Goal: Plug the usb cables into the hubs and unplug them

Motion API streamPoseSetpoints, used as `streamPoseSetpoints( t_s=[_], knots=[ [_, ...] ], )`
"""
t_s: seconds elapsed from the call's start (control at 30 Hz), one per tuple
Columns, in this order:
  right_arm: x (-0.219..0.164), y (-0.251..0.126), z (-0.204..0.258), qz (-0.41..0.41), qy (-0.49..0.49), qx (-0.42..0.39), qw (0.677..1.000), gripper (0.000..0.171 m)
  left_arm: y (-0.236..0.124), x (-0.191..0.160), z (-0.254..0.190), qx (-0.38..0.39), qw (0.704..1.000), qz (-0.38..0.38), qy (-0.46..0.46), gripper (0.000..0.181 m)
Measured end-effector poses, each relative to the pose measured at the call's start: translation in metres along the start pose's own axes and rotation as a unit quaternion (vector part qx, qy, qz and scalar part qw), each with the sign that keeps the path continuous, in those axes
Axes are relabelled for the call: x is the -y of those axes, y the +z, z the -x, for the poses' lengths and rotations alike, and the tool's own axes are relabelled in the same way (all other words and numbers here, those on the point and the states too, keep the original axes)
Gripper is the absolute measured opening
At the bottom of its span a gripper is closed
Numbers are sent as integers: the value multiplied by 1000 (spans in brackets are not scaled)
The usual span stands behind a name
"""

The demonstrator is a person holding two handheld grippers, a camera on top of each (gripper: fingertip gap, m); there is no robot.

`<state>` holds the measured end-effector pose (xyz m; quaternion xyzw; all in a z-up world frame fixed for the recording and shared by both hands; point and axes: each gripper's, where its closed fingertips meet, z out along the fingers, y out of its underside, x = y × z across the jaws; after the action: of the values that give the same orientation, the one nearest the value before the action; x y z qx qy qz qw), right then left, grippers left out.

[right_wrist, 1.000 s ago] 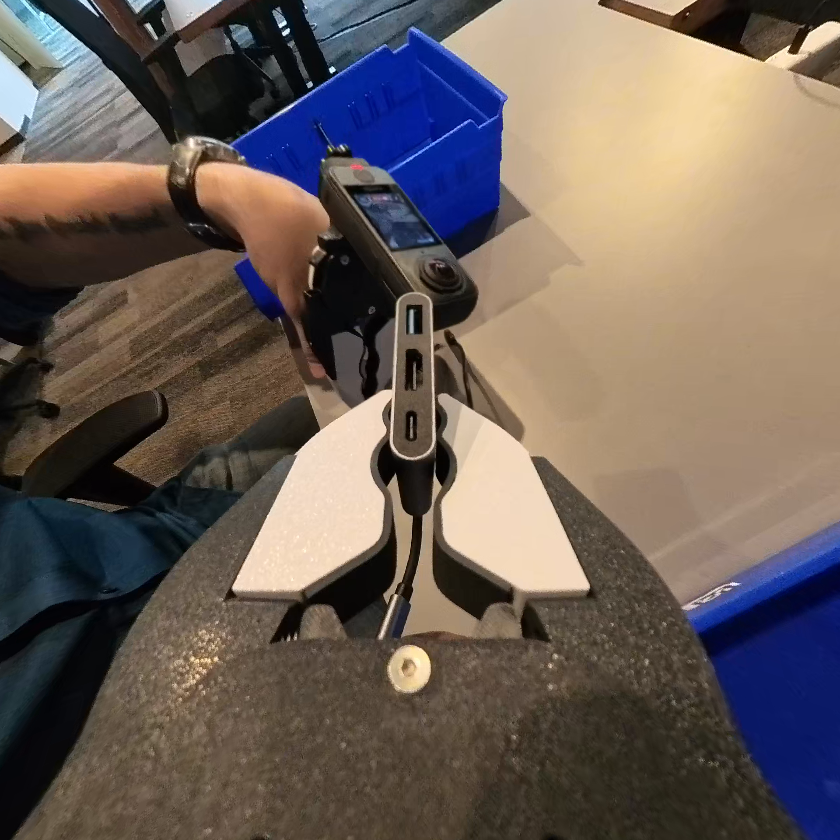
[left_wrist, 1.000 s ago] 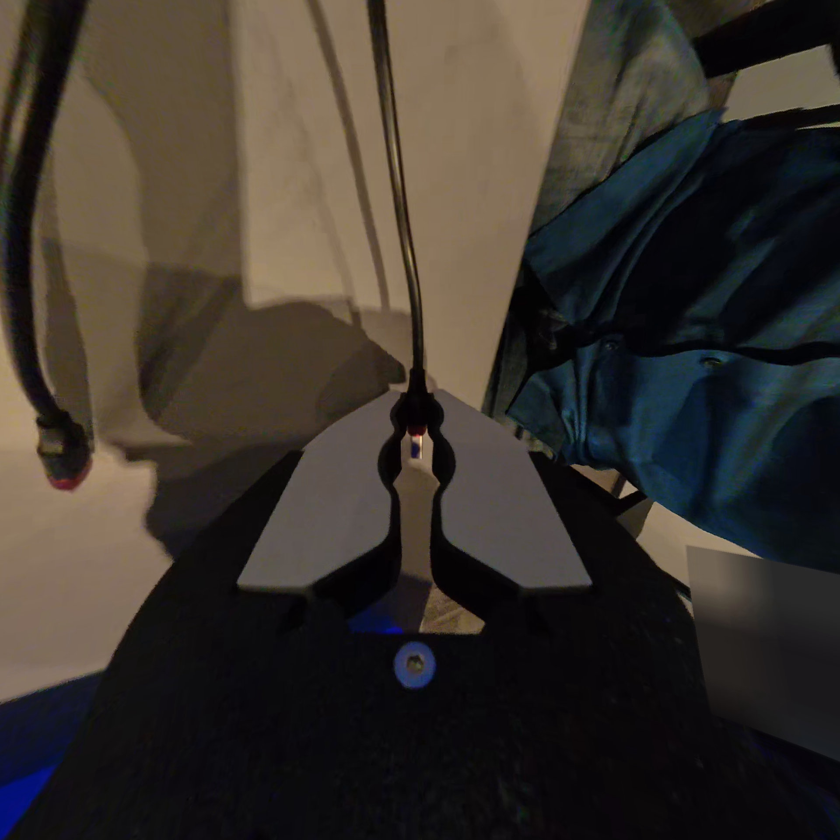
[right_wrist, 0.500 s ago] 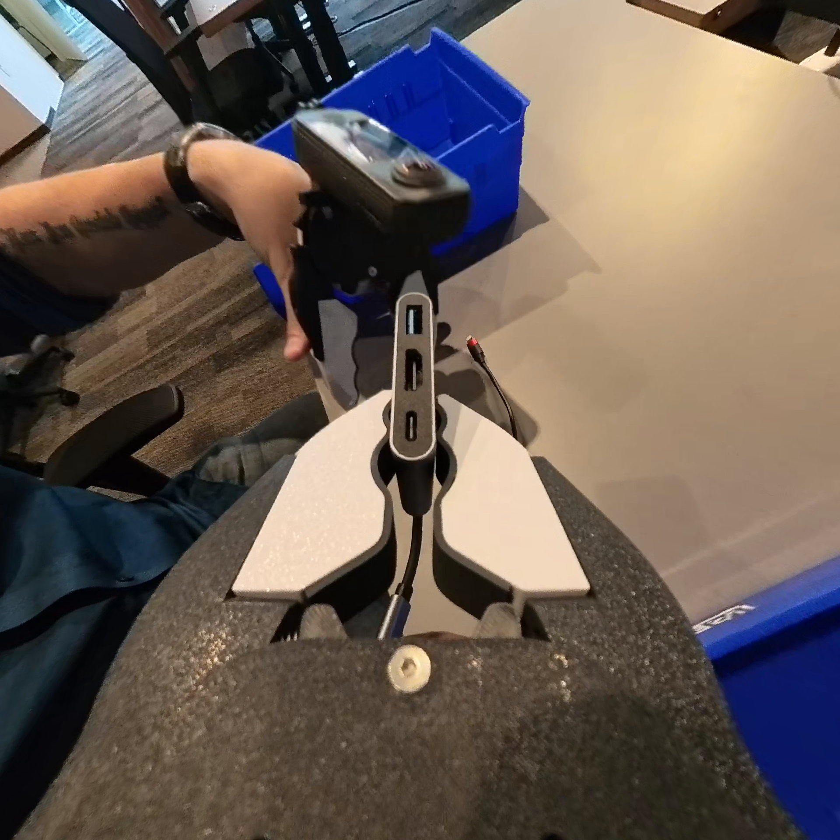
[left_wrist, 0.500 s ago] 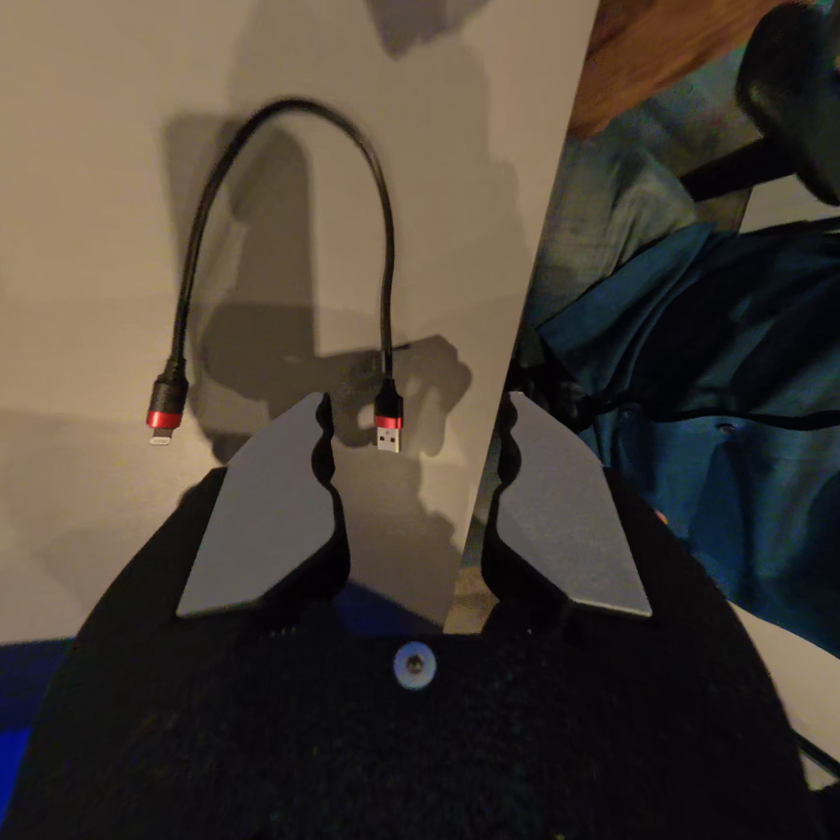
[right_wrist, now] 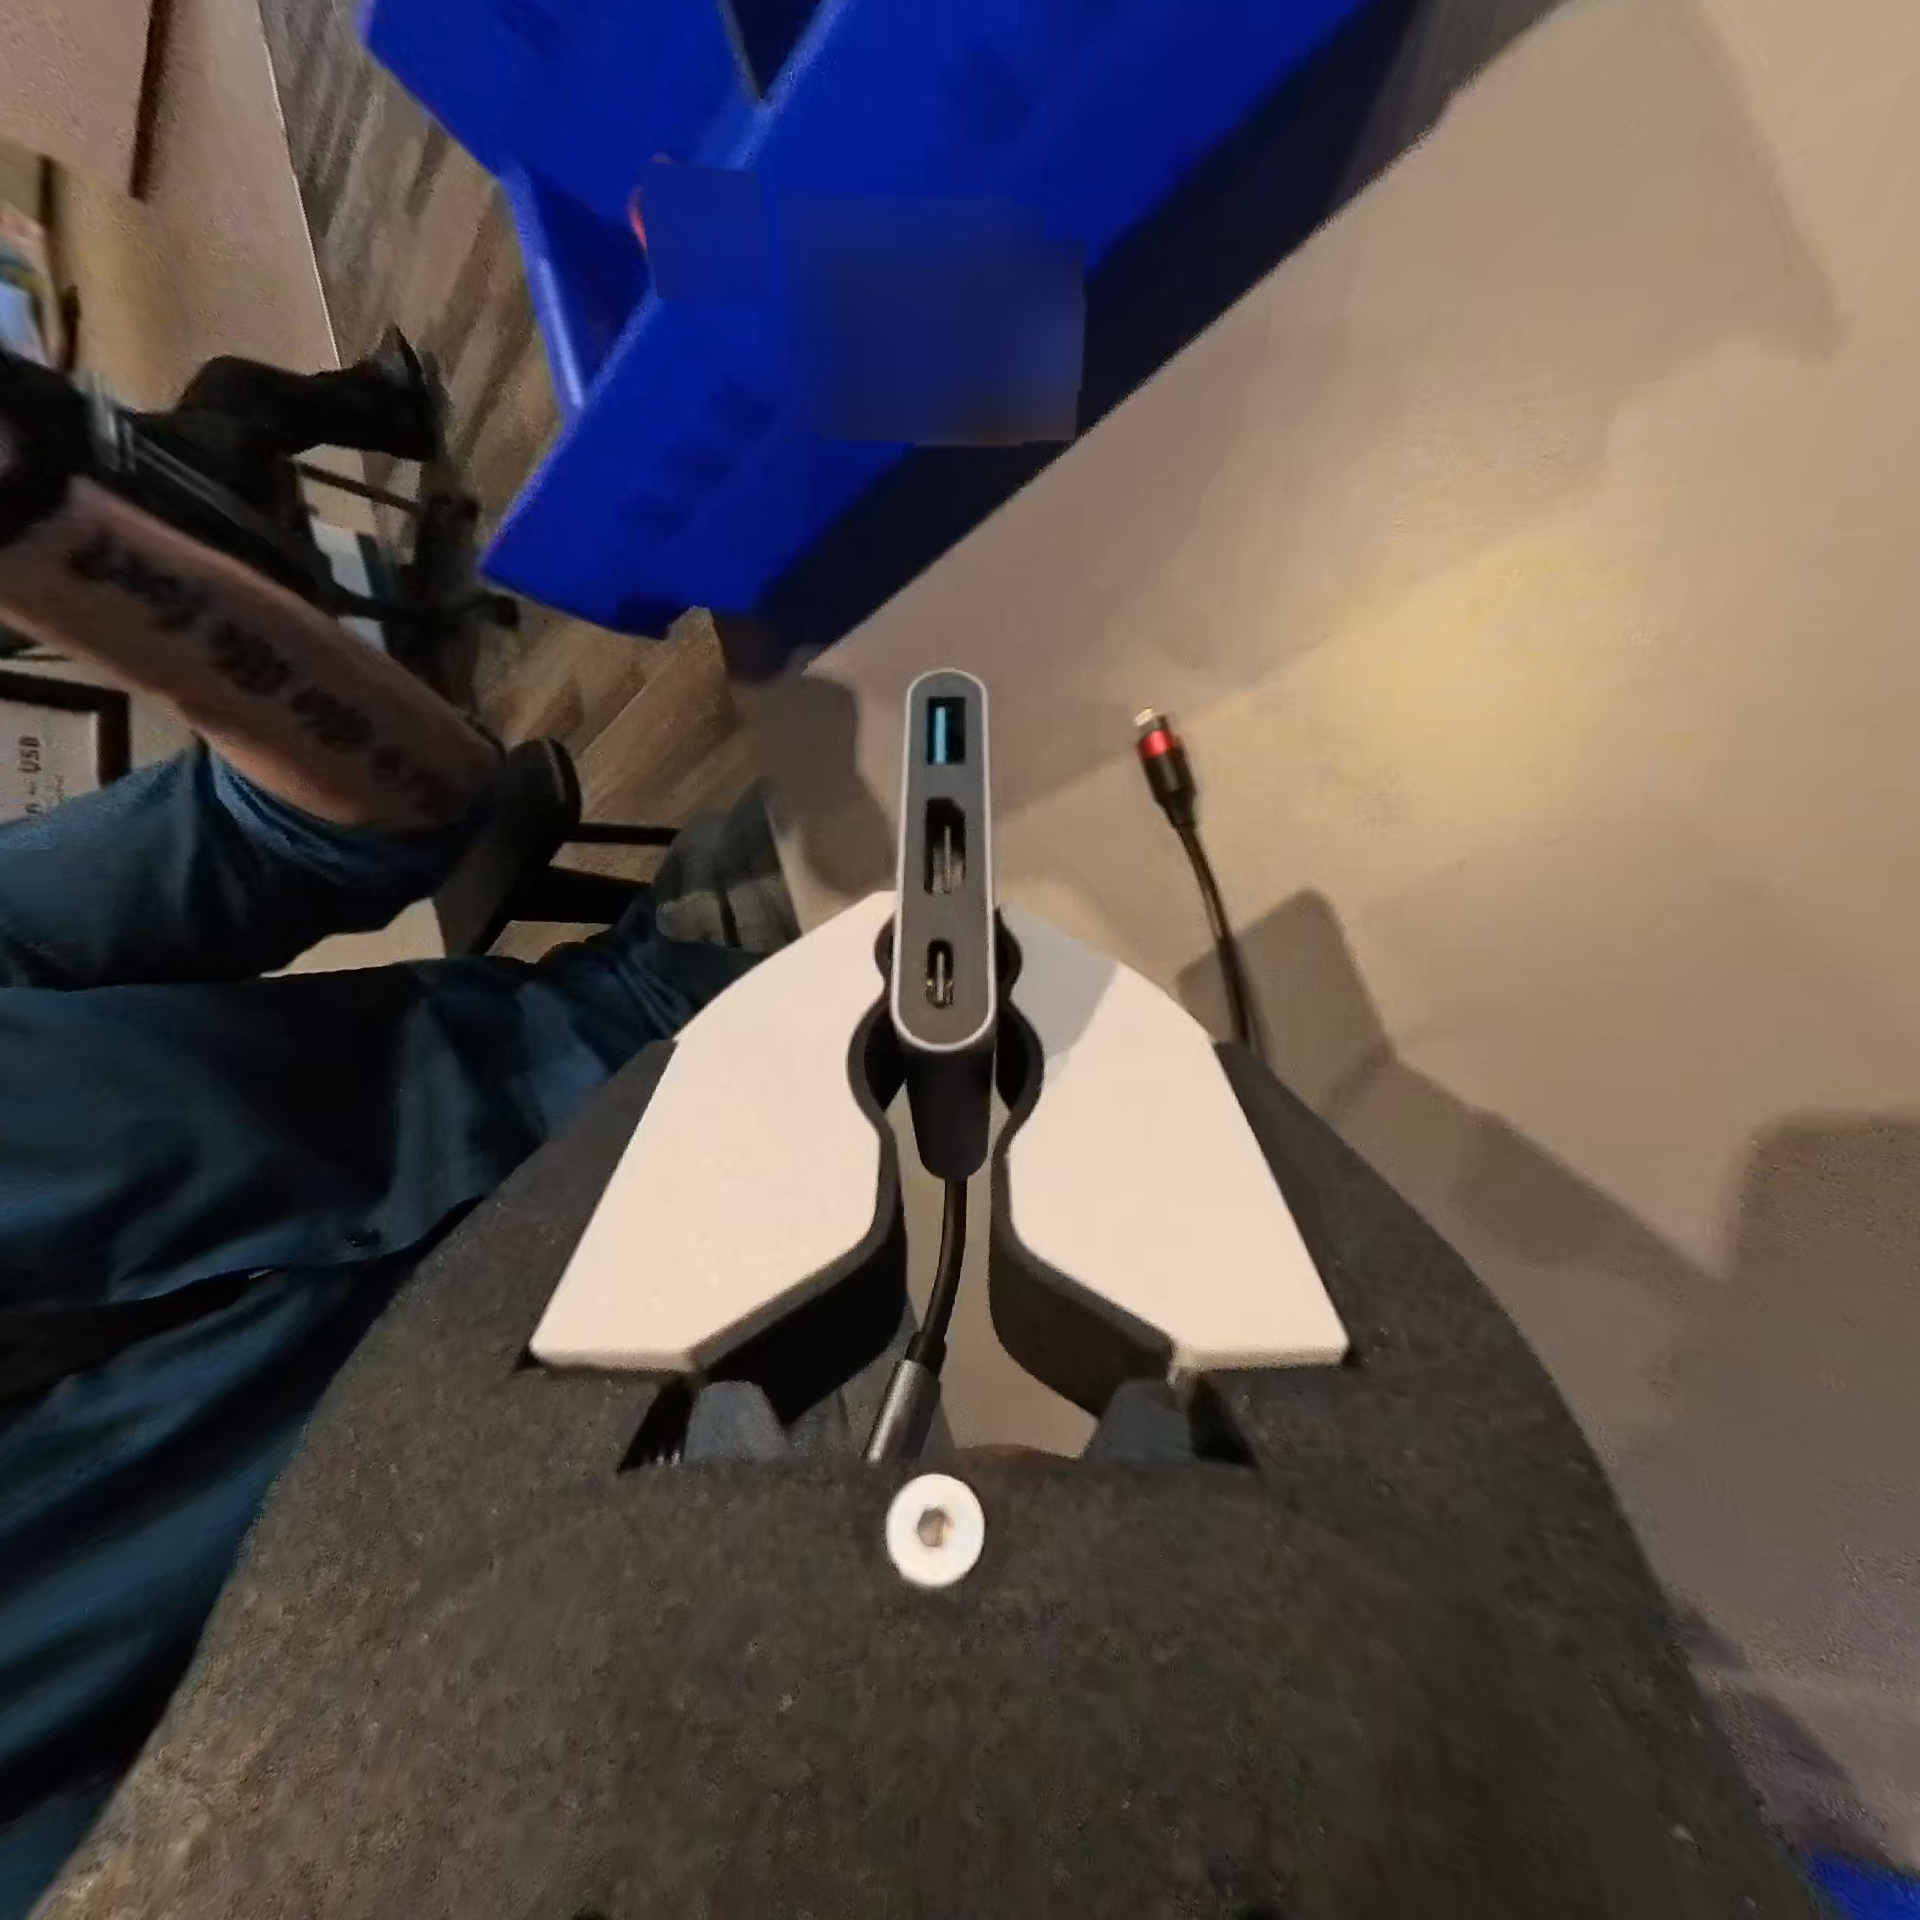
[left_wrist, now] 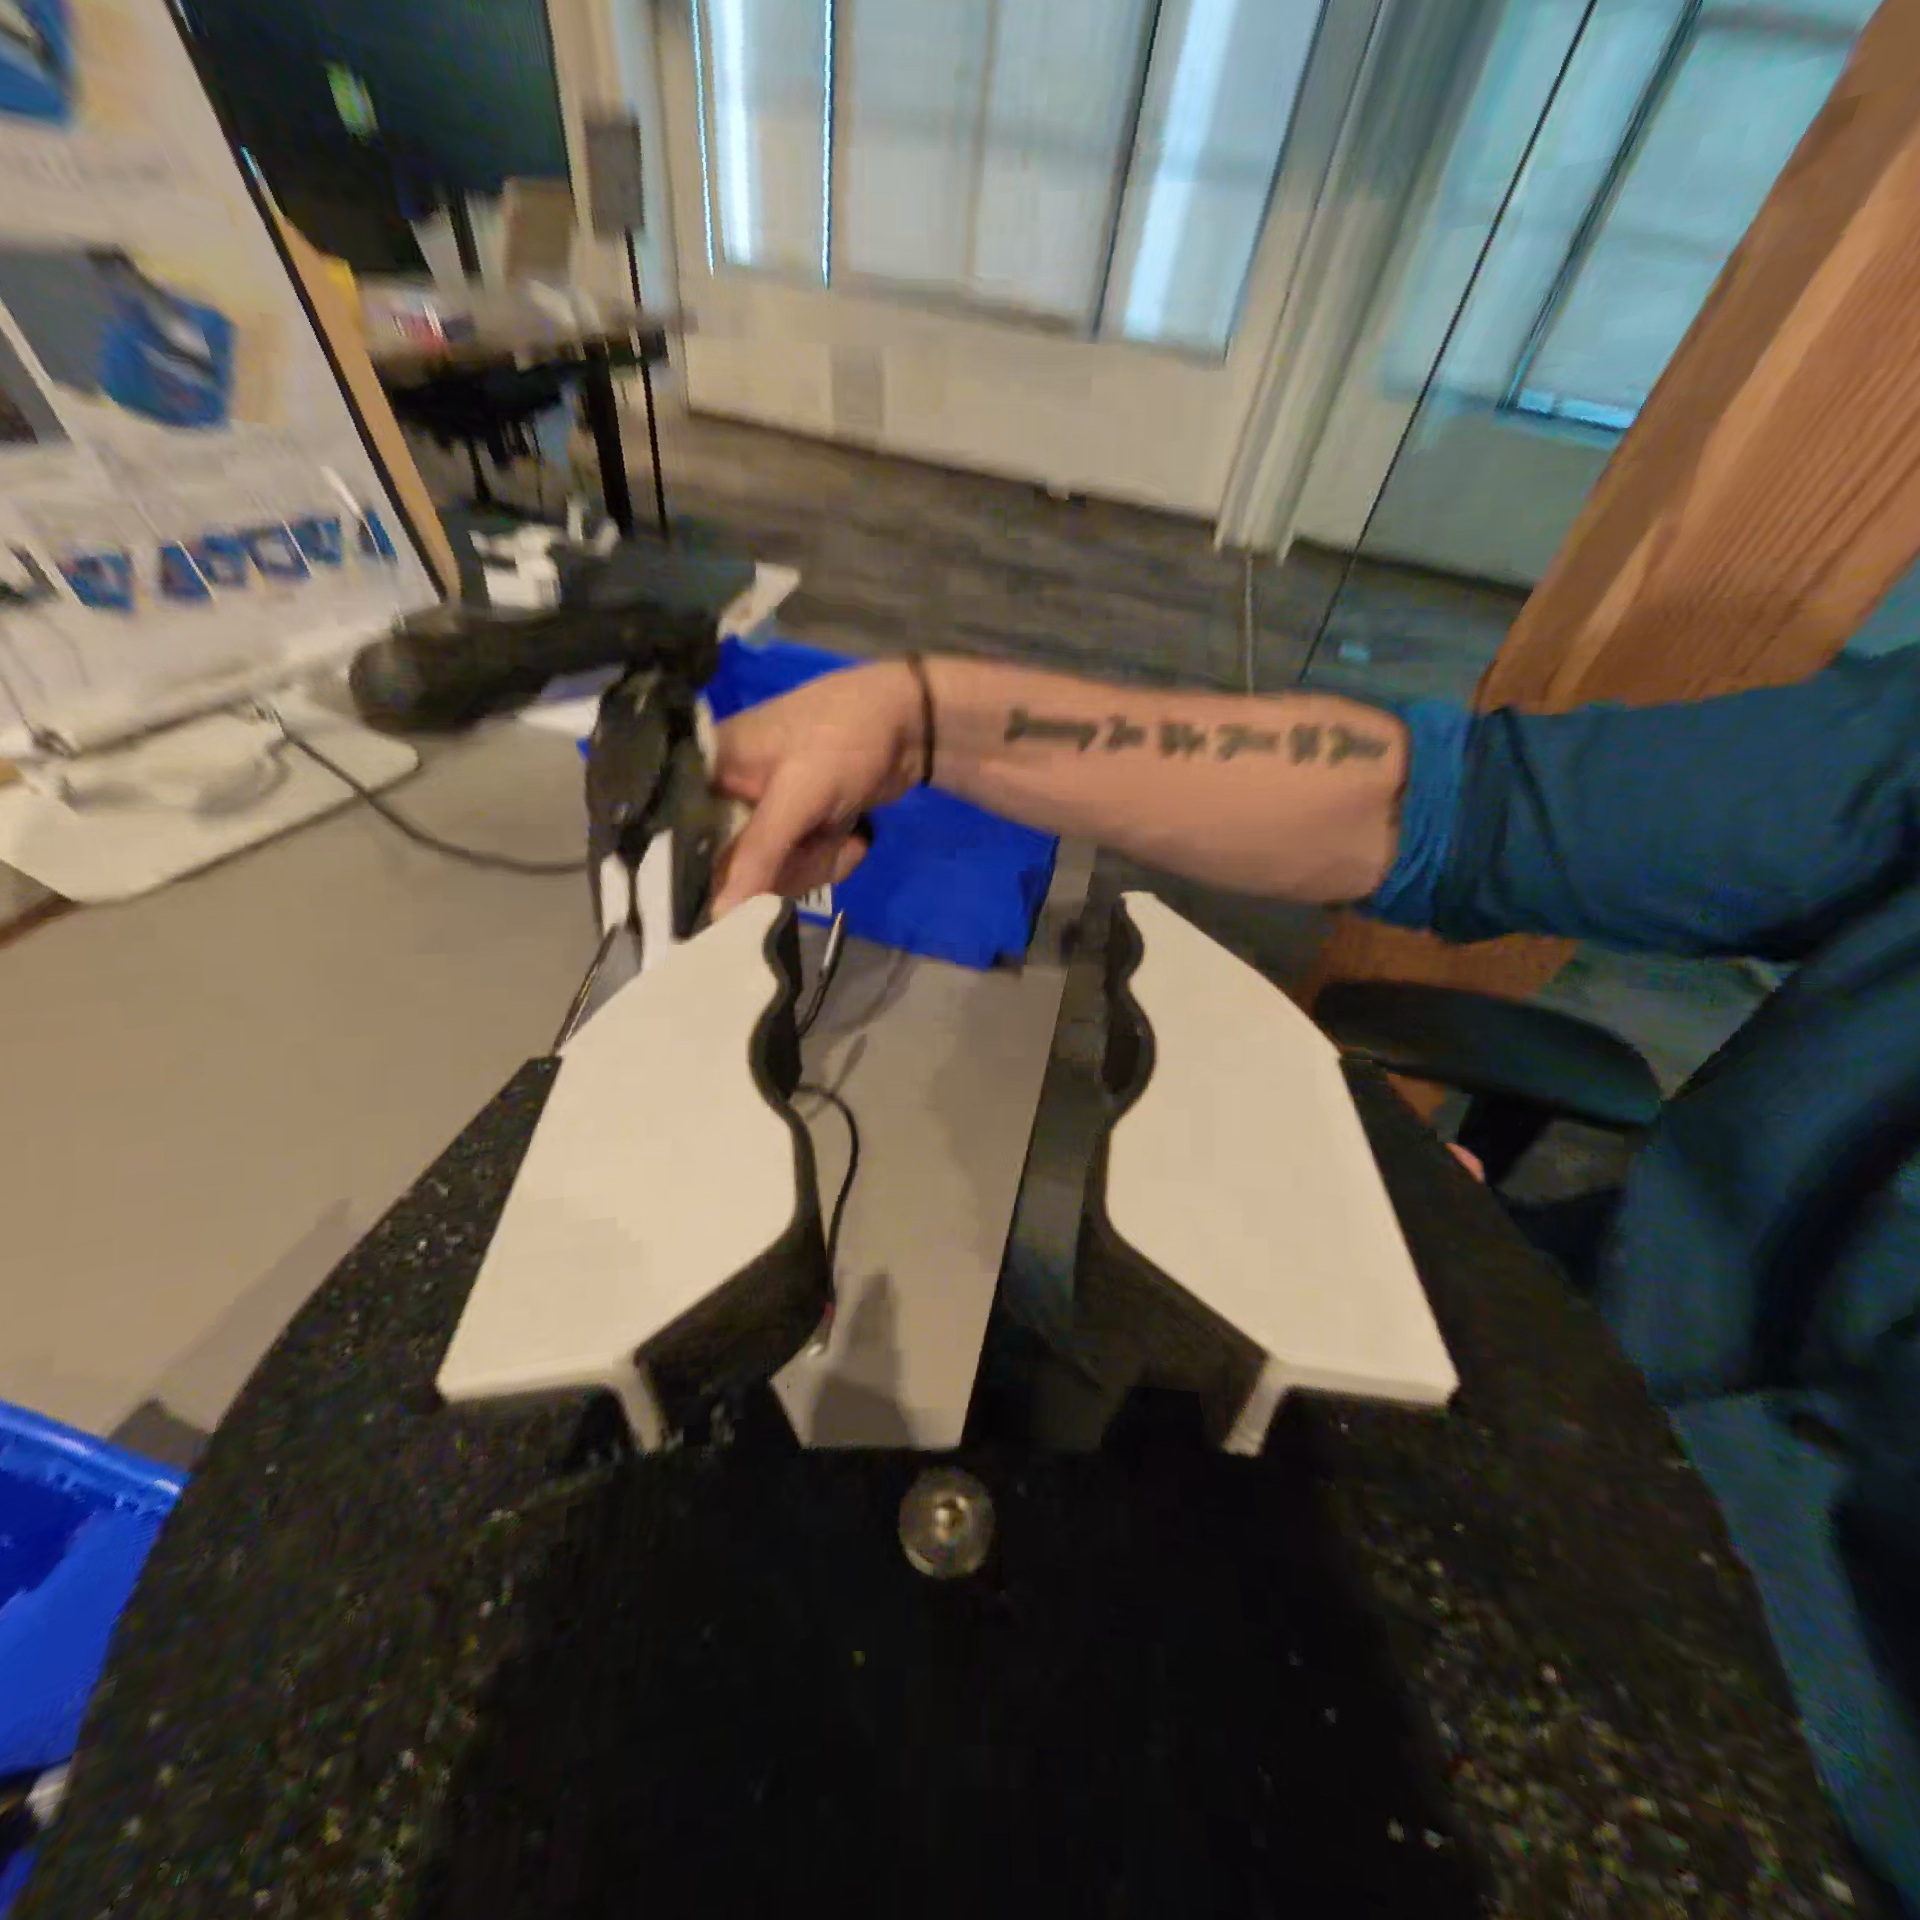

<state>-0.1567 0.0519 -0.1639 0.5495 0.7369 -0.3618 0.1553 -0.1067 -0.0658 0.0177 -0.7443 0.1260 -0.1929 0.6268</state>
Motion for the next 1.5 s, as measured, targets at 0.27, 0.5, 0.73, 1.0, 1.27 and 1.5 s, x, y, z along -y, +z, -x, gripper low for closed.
streamPoseSetpoints(
  t_s=[0.27,0.5,0.73,1.0,1.27,1.5],
  knots=[
    [5,37,-53,58,68,4,996,13,-41,11,-8,-14,996,-87,-22,48],
    [-2,42,-84,55,110,9,992,12,-47,14,-12,-23,995,-99,-12,47],
    [-3,40,-95,56,124,2,991,23,-40,11,-11,-29,995,-90,-12,47],
    [7,23,-100,37,105,-75,991,55,-30,5,-11,-30,997,-76,-12,47],
    [19,-30,-60,-31,-55,-292,954,53,-20,-12,6,20,999,-32,4,47],
    [-32,-70,47,-128,-174,-418,882,51,-2,-36,24,68,997,27,9,47]
  ],
)
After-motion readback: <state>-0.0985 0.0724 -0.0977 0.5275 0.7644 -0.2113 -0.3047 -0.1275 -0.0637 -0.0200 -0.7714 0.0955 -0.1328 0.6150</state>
